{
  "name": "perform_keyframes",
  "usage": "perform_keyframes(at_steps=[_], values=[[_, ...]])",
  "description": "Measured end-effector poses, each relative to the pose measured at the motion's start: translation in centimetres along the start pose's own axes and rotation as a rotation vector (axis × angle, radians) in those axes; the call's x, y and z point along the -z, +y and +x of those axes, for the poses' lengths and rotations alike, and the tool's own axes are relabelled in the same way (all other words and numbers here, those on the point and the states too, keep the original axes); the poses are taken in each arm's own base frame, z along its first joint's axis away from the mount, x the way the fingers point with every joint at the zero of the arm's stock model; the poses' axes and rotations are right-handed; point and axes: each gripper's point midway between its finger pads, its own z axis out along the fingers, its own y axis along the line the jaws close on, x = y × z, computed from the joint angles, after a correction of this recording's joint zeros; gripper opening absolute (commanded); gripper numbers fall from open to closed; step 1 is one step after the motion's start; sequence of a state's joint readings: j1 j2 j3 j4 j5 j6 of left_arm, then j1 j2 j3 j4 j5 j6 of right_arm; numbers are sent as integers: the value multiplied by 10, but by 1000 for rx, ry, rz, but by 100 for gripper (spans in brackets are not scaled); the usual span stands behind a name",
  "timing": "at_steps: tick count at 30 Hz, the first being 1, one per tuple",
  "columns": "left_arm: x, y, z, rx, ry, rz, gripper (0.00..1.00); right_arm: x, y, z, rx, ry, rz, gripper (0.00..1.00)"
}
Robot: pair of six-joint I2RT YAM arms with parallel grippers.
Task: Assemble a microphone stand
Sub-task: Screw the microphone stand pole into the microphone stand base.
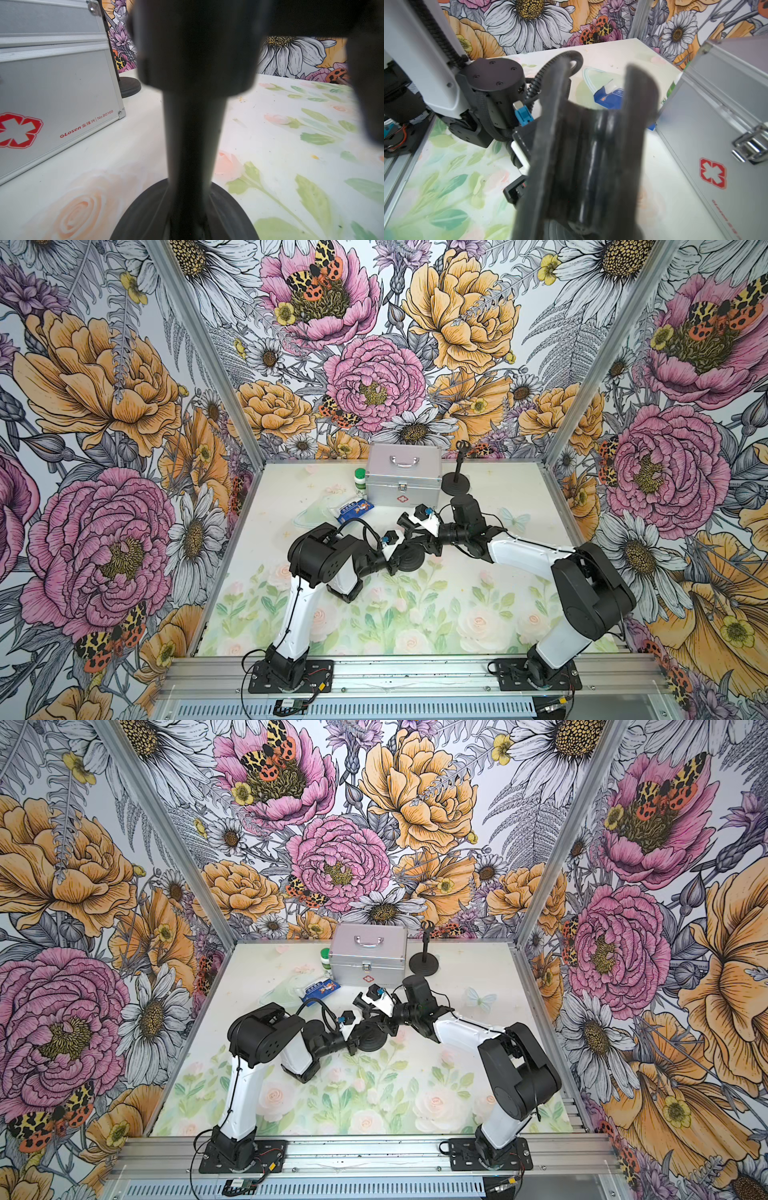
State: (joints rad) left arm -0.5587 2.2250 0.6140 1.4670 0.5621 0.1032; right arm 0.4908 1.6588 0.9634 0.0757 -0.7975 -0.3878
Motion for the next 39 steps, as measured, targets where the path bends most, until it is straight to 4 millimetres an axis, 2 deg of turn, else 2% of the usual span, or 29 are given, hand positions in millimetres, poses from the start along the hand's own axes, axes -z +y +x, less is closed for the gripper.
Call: perform_keyframes(at_steps=[6,10,13,15,19,22,25,28,30,35,39], values=[[0,0,0,0,1,-1,21,-2,-2,-5,40,-15,-95,39],[1,0,0,31,1,-1,21,-4,-3,-8,52,-26,-134,20],[1,0,-1,51,0,-4,21,-3,-9,-9,66,-22,-119,11],[1,0,-1,41,0,-4,21,-4,-10,-7,59,-14,-111,0],[1,0,0,30,2,-6,21,-6,-11,-5,40,6,-18,0],[1,0,0,27,2,-3,21,-8,-10,-1,5,4,207,0],[1,0,0,25,2,-1,21,-9,-10,3,-99,-77,497,0],[2,0,0,28,3,-5,21,-11,-13,-1,-183,-166,646,0],[2,1,0,29,2,-6,21,-12,-14,-3,-205,-189,685,0],[2,0,0,27,2,-5,21,-10,-12,-3,-175,-164,679,30],[1,0,0,20,2,-4,21,0,-10,6,-63,-61,569,36]])
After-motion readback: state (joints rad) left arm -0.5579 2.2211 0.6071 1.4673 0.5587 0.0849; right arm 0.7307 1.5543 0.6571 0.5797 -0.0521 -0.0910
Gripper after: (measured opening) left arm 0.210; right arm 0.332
